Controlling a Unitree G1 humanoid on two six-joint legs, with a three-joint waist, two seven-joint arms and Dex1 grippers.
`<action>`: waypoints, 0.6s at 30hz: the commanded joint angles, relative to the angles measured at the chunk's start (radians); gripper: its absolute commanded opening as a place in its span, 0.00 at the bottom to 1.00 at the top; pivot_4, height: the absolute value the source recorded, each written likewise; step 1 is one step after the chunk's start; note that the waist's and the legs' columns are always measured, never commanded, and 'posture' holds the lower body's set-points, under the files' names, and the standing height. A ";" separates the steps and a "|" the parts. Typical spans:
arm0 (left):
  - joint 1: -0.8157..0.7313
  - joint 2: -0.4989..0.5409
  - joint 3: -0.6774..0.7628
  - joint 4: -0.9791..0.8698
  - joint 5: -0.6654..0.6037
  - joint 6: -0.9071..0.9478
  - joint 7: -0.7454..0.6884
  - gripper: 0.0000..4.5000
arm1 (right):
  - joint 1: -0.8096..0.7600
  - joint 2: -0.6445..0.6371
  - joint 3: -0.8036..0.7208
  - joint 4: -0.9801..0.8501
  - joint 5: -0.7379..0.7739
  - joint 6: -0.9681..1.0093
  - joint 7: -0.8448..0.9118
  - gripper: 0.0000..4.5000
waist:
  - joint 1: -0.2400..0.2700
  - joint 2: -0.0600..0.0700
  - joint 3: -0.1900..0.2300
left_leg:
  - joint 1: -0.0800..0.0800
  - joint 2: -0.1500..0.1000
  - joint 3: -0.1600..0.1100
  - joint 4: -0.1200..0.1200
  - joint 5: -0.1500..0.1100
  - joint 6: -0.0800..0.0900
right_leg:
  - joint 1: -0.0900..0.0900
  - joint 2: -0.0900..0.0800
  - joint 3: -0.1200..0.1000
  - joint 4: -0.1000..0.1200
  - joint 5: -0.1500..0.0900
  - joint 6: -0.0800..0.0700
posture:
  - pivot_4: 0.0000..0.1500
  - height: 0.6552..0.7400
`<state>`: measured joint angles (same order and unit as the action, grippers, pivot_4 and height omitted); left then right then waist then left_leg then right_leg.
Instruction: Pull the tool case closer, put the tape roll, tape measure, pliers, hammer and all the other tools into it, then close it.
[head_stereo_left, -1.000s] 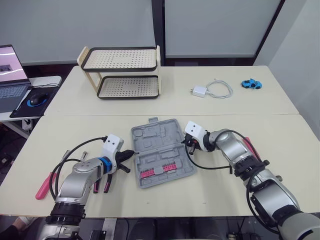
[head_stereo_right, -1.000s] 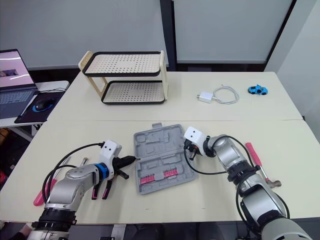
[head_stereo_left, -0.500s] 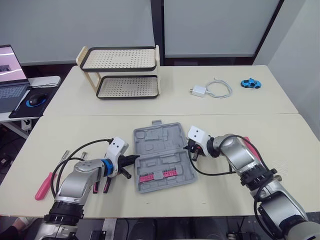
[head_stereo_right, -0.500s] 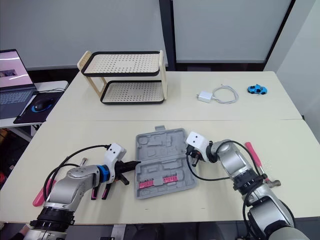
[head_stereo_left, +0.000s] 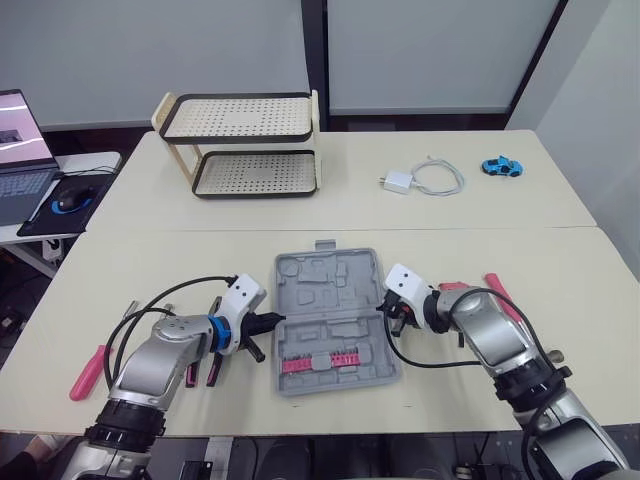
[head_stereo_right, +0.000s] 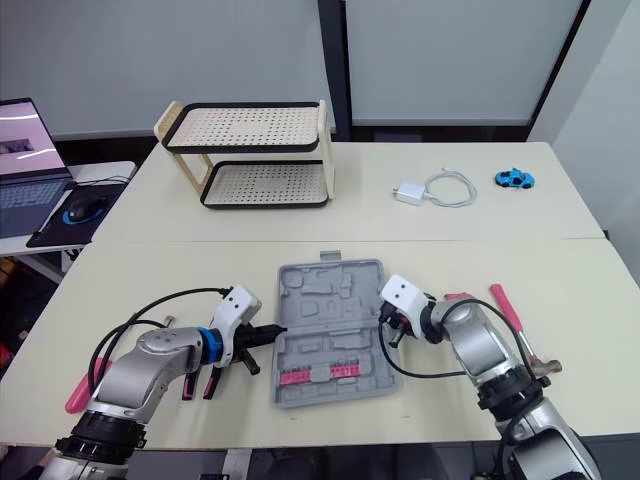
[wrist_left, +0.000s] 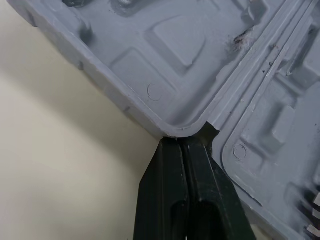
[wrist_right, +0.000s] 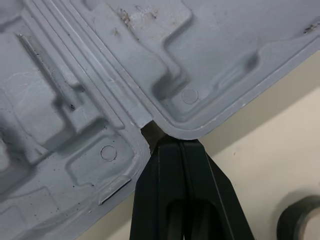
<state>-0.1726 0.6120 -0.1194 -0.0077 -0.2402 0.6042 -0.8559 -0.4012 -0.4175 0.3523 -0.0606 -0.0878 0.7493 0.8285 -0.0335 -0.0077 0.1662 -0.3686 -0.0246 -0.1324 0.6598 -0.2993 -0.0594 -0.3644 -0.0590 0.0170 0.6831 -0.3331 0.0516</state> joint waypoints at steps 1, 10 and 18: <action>0.002 -0.006 -0.049 -0.035 0.008 -0.032 -0.034 0.00 | 0.027 0.003 0.000 -0.143 0.052 0.054 0.009 0.00 | 0.001 0.000 0.000 | 0.000 0.000 0.000 0.000 0.000 0.000 | 0.000 0.000 0.000 0.000 0.000 0.000 | 1.00 1.00; -0.030 -0.024 -0.092 0.016 0.044 -0.057 -0.057 0.00 | 0.114 -0.059 -0.021 -0.273 0.091 0.150 -0.003 0.00 | 0.005 0.000 0.000 | 0.000 -0.001 -0.001 0.001 -0.002 0.003 | 0.001 0.000 0.000 0.000 0.000 0.000 | 1.00 1.00; -0.022 -0.015 -0.108 0.016 0.058 -0.053 -0.082 0.00 | 0.157 -0.085 -0.035 -0.307 0.126 0.175 -0.030 0.00 | 0.003 0.000 0.000 | 0.000 -0.001 0.000 0.000 -0.002 0.004 | 0.002 0.000 0.000 0.000 0.000 0.000 | 1.00 1.00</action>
<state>-0.2076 0.6053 -0.1829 0.0152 -0.1820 0.5539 -0.9101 -0.2424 -0.5082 0.3271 -0.3102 0.0020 0.9304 0.7993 -0.0301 -0.0075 0.1660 -0.3681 -0.0251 -0.1327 0.6603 -0.3012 -0.0559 -0.3626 -0.0591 0.0168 0.6828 -0.3332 0.0517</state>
